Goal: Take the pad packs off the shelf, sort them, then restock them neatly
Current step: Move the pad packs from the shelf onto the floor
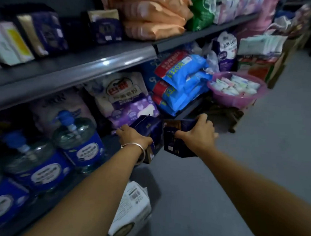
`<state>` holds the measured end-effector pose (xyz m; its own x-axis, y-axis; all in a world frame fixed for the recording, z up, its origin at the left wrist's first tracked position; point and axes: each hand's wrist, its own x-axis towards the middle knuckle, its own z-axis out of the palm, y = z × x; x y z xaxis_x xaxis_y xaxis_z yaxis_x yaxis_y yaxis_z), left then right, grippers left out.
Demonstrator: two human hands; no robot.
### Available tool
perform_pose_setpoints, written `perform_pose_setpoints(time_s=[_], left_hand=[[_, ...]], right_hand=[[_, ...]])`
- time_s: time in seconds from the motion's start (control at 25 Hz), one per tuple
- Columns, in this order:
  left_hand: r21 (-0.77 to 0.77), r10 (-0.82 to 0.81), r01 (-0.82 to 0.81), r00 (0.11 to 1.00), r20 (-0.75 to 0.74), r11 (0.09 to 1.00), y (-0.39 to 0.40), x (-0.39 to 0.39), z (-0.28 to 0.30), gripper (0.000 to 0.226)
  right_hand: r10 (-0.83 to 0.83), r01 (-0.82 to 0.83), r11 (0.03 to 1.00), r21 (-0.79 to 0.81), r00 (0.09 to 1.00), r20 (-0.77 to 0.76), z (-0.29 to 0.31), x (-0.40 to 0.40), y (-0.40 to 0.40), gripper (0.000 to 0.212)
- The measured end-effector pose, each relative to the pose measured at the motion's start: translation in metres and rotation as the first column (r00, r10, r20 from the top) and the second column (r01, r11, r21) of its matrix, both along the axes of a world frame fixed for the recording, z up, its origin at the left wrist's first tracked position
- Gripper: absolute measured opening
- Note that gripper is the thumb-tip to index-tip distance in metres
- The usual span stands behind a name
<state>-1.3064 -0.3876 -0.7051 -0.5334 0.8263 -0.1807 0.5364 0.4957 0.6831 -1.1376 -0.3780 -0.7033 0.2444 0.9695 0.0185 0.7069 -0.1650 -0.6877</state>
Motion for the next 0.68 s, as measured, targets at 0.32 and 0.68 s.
perform_pose_setpoints(time_s=[0.32,0.68], left_hand=[[-0.173,-0.053,0.064,0.996,0.069,0.983,0.046,0.020,-0.103,0.089],[-0.341,-0.314,0.267,0.945,-0.090,0.901,0.055,0.028,-0.170,0.082]], right_hand=[[-0.201,0.188,0.951,-0.245,0.979,-0.026,-0.114,0.001,0.031,0.074],[-0.127,0.006,0.829,-0.559,0.976,-0.178,-0.195,-0.033,0.021,0.081]])
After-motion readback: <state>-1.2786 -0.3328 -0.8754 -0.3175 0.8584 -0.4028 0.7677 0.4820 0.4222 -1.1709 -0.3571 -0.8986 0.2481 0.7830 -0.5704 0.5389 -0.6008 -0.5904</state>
